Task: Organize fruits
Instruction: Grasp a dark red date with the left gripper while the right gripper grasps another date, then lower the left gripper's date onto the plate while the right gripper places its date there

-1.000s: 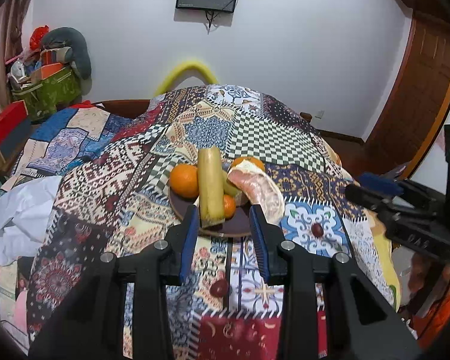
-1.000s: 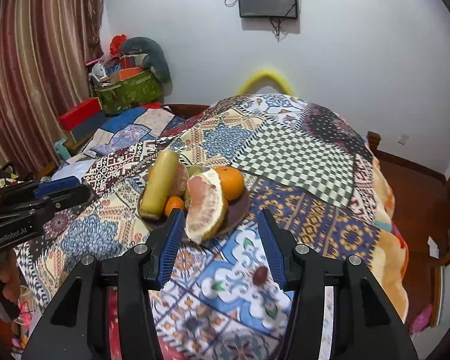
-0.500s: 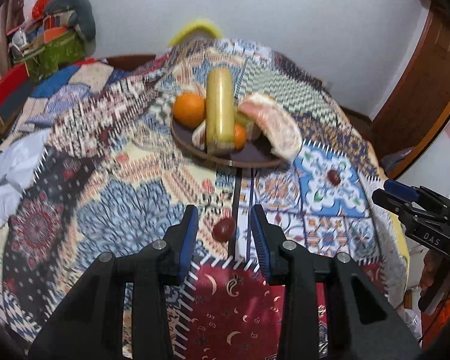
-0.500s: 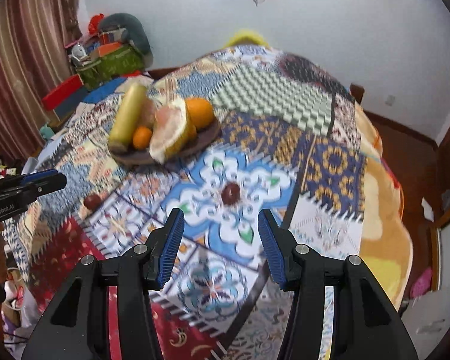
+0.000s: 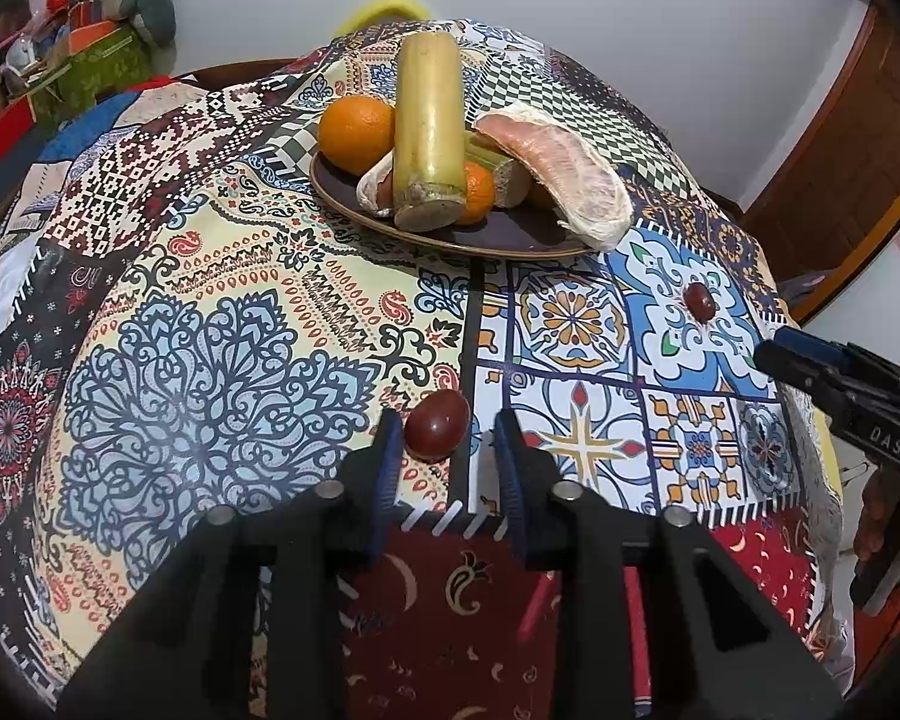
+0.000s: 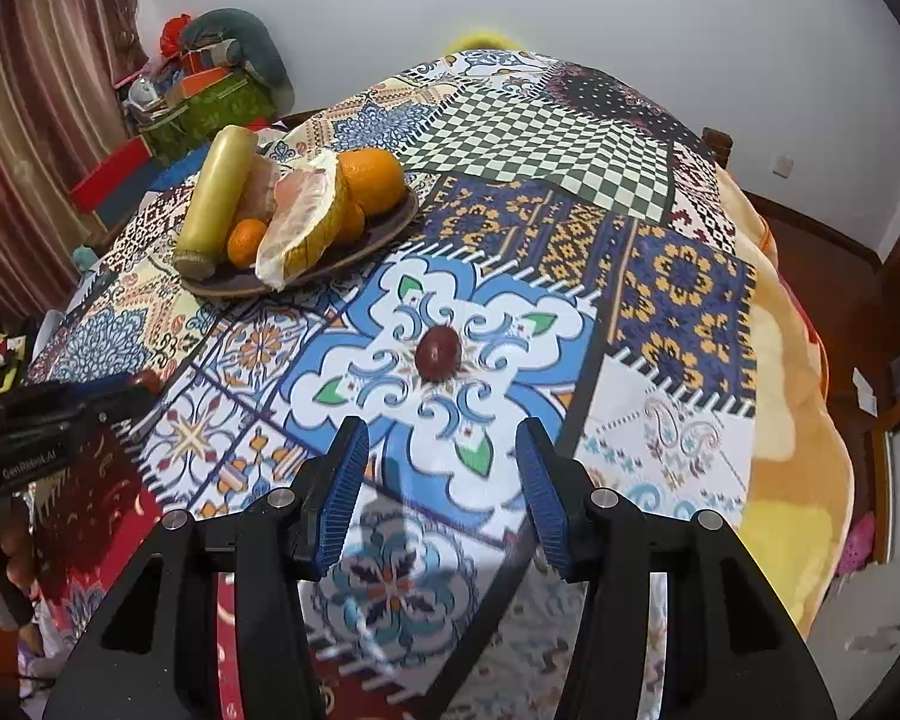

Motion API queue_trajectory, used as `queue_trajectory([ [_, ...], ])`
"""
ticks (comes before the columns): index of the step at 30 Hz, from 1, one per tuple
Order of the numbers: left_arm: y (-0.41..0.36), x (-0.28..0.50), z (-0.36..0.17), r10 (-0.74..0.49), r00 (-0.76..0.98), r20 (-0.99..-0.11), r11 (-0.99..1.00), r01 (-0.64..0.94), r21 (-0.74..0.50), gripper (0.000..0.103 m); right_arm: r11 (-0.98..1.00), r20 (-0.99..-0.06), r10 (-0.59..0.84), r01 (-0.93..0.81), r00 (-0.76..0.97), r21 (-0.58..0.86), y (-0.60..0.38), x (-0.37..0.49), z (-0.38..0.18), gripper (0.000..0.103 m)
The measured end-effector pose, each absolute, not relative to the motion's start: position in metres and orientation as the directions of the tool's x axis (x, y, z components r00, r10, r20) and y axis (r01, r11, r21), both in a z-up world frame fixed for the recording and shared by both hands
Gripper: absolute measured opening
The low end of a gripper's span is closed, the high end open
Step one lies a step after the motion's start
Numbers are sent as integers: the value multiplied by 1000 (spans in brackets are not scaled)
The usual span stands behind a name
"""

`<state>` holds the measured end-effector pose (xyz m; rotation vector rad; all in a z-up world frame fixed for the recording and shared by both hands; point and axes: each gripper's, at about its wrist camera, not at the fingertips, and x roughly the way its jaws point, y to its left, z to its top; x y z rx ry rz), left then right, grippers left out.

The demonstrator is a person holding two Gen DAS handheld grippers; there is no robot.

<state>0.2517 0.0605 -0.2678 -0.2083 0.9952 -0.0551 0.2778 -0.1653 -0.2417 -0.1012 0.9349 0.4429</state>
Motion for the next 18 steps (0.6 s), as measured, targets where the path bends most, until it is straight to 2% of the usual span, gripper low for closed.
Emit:
queue_trajectory([
  [1, 61, 252, -269, -138, 546, -826, 979, -51, -197, 22, 905, -797, 321, -413, 512, 99, -163, 281, -242, 48],
  [8, 66, 252, -266, -148, 556, -818, 975, -55, -214, 20, 897, -805, 309, -436, 506, 70, -147, 299, -245, 47],
  [12, 68, 251, -257, -148, 578, -802, 975, -51, -217, 20, 901, -813, 290, -430, 504, 55, -141, 308, -250, 34],
  [16, 68, 252, -244, -148, 604, -783, 975, -43, -218, 20, 904, -827, 288, -422, 482, 69, -138, 316, -258, 31],
  [18, 69, 254, -239, -150, 615, -774, 975, -38, -220, 20, 904, -831, 281, -423, 481, 62, -136, 318, -262, 23],
])
